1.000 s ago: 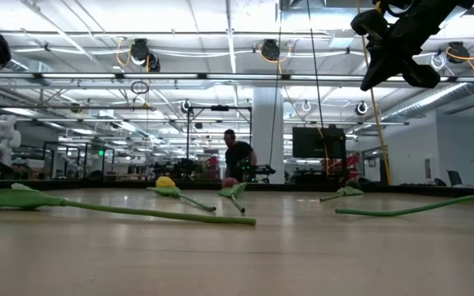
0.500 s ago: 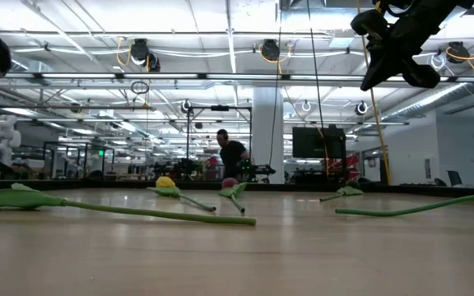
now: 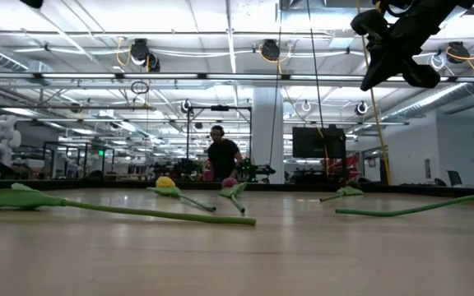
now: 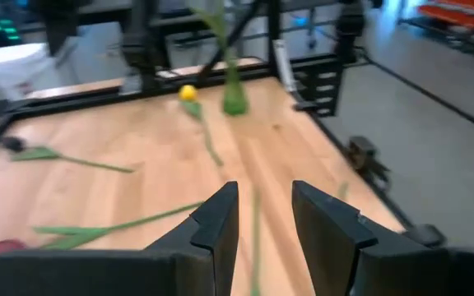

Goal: Sort flowers into vase by color
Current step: Put the top red tulip into the transparent vase

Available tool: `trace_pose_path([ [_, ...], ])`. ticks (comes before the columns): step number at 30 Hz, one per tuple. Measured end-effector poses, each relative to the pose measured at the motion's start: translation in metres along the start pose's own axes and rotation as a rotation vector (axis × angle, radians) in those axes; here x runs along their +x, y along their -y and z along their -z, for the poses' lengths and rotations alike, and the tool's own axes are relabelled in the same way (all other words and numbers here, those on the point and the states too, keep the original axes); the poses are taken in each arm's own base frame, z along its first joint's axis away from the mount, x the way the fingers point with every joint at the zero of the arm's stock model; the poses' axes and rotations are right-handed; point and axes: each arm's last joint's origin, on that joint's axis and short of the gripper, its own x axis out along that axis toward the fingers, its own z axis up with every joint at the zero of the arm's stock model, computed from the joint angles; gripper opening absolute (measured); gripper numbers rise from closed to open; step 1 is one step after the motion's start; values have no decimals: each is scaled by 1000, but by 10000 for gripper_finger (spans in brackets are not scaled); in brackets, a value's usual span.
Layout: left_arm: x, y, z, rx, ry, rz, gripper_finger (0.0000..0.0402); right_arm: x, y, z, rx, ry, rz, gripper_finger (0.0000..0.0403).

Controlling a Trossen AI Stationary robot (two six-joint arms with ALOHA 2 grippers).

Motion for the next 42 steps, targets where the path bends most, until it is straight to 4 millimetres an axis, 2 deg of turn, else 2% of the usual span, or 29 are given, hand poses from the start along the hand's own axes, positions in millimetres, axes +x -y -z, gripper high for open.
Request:
trace_pose_path([
  [11, 31, -27, 6, -16, -137, -264, 123, 0, 0, 0, 0, 0, 0, 0],
  [16, 50, -51, 4, -64, -158, -457, 123, 0, 0, 0, 0, 0, 0, 0],
  [22, 66, -84, -5, -177, -66, -649, 123, 0, 0, 0, 0, 0, 0, 0],
  [30, 71, -111, -6, -218, -42, -792, 123, 0, 0, 0, 0, 0, 0, 0],
  [34, 71, -113, -5, -156, -79, -799, 123, 0, 0, 0, 0, 0, 0, 0],
  [40, 70, -114, -3, -165, -89, -807, 123, 0, 0, 0, 0, 0, 0, 0],
  [42, 70, -116, -2, -215, -75, -819, 123, 0, 0, 0, 0, 0, 0, 0],
])
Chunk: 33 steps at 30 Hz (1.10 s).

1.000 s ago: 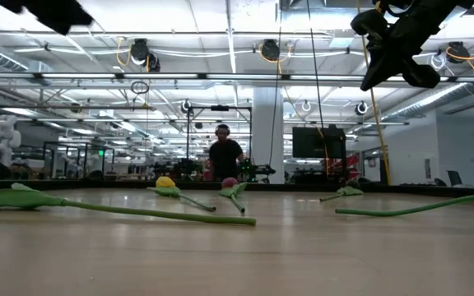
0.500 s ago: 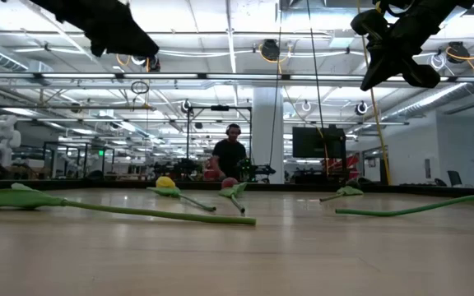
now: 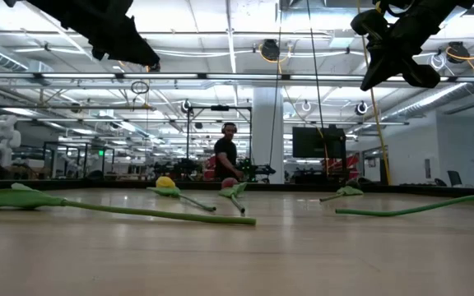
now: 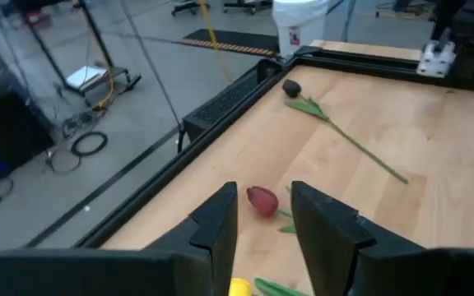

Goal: Sort flowers into vase by color
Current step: Put the top red tulip into the transparent vase

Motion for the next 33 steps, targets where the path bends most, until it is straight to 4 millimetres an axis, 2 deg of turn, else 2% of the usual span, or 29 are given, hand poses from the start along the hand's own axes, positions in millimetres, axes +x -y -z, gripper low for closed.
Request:
trace_pose_path([
  [4, 2, -4, 0, -98, -5, -20, 123, 1, 0, -1, 8, 33, 22, 0],
  [10, 8, -15, 2, -111, -42, -61, 123, 2, -5, -7, 60, 98, -12, 0],
  [19, 19, -40, 5, -160, -115, -76, 123, 6, -17, -23, 97, 322, -55, 0],
  [23, 20, -45, 6, -117, -124, -73, 123, 4, -26, -31, 88, 410, -130, 0],
  [26, 21, -47, 7, -95, -143, -71, 123, 6, -40, -39, 26, 451, -277, 0],
  [29, 21, -50, 11, -88, -179, -88, 123, 11, -66, -47, -43, 474, -405, 0],
  [33, 20, -51, 15, -83, -218, -100, 123, 32, -111, -56, -165, 405, -332, 0],
])
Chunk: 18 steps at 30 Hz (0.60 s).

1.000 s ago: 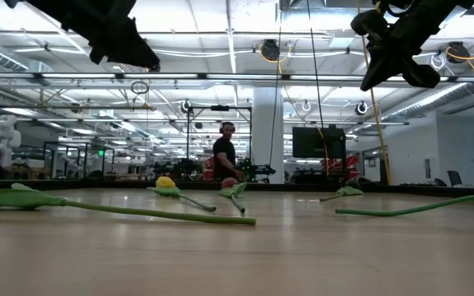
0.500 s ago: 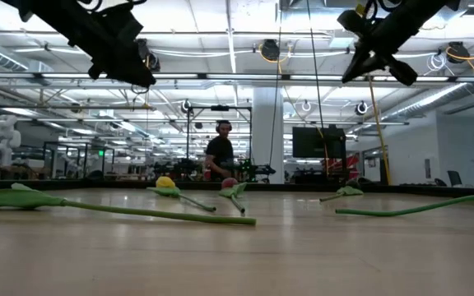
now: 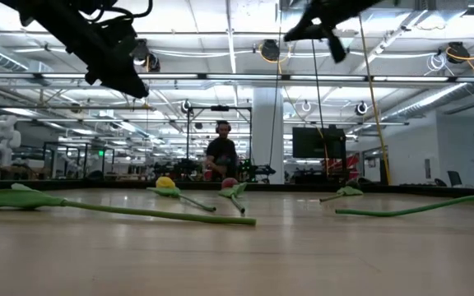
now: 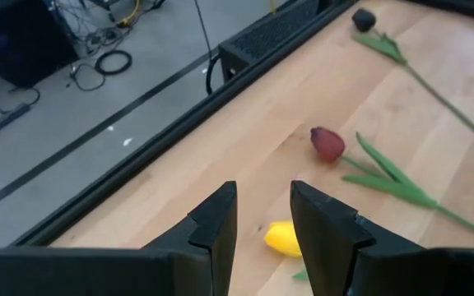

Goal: Sort flowers into vase by color
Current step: Put the top red tulip into the transparent vase

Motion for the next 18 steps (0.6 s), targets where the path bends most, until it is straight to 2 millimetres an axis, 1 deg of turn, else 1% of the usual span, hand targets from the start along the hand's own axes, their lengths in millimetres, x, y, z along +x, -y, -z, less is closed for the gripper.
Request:
trace_pose_path([
  [4, 0, 0, 2, 5, -19, -3, 123, 39, -30, -3, -104, -173, 110, 0],
  [8, 0, 1, 2, 4, -26, 39, 123, 73, -45, 2, -162, -353, 242, 0],
  [11, 0, 2, 2, 4, -35, 86, 123, 95, -51, 11, -187, -430, 293, 0],
  [14, 0, 2, 4, 9, -55, 96, 123, 115, -55, 23, -201, -474, 315, 0],
  [18, -1, 1, 8, 23, -95, 88, 123, 137, -50, 44, -181, -535, 369, 0],
])
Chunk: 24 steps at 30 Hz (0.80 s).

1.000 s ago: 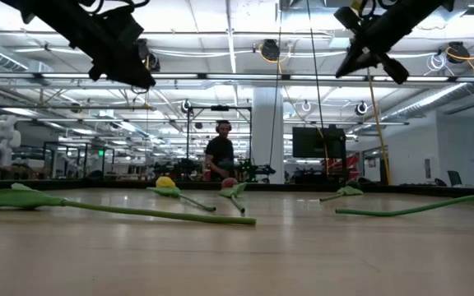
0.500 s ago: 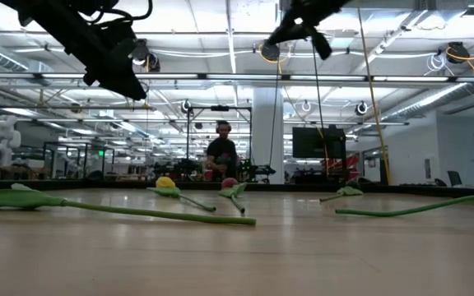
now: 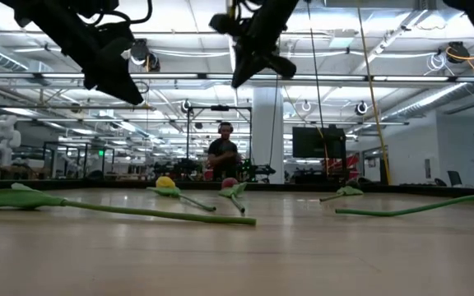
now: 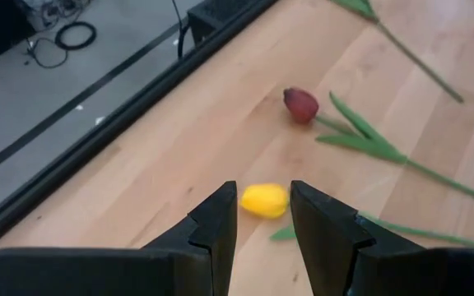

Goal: Sort flowers into vase by color
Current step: Put the top red tulip into the transparent vase

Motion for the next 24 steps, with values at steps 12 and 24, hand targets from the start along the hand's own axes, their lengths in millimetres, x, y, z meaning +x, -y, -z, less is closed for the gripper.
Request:
trace_pose_path([
  [12, 0, -1, 3, 12, -27, -5, 123, 35, 3, 12, 4, -112, 69, 72],
  [24, 0, -1, 3, 17, -27, -5, 123, 100, 5, 29, 71, -191, 157, 182],
])
